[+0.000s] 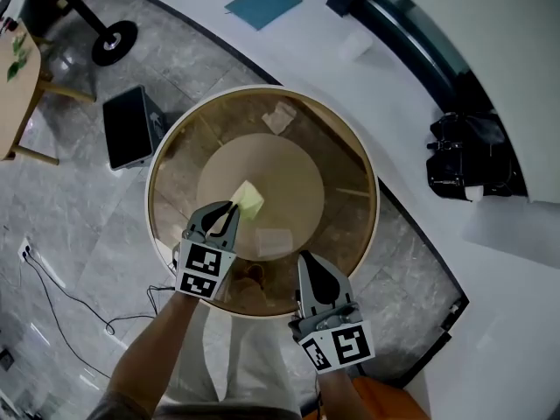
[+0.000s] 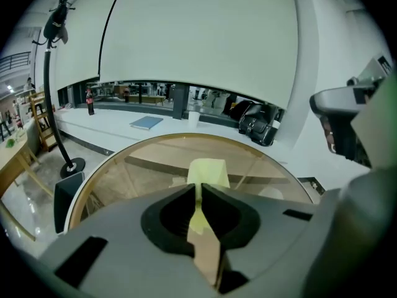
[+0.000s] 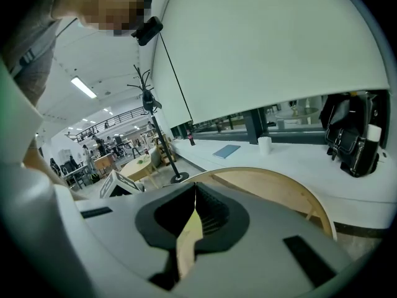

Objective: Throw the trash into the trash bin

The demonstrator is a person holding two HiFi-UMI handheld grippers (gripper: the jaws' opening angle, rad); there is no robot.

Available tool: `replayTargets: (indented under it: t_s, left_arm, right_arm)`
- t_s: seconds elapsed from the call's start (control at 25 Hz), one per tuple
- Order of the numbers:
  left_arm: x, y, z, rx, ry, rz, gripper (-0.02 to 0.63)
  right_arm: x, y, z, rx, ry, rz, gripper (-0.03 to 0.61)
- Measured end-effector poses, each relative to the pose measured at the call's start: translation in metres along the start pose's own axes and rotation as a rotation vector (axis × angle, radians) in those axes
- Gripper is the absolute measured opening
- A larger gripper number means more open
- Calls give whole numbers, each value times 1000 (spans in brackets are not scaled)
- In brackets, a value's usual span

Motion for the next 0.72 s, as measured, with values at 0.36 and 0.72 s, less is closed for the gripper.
replayTargets:
  t_s: [0.36,0.72]
  left_arm:
    - [-15,26,10,29,29,-41,46]
    - [-37,61,60,31,33,-74,46]
  right_arm:
    - [-9,-20,18,14,26,-4,18]
    - [-31,-57,68,15,23,-8,18]
Point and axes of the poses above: the fingertips, and each gripper's own axes: y backward along the fingers, z to its left, x out of its underside, the point moved 3 cm from there along y, backward along the fingers, and after that the axes turned 7 degrees about x, right-handed, at the moved point
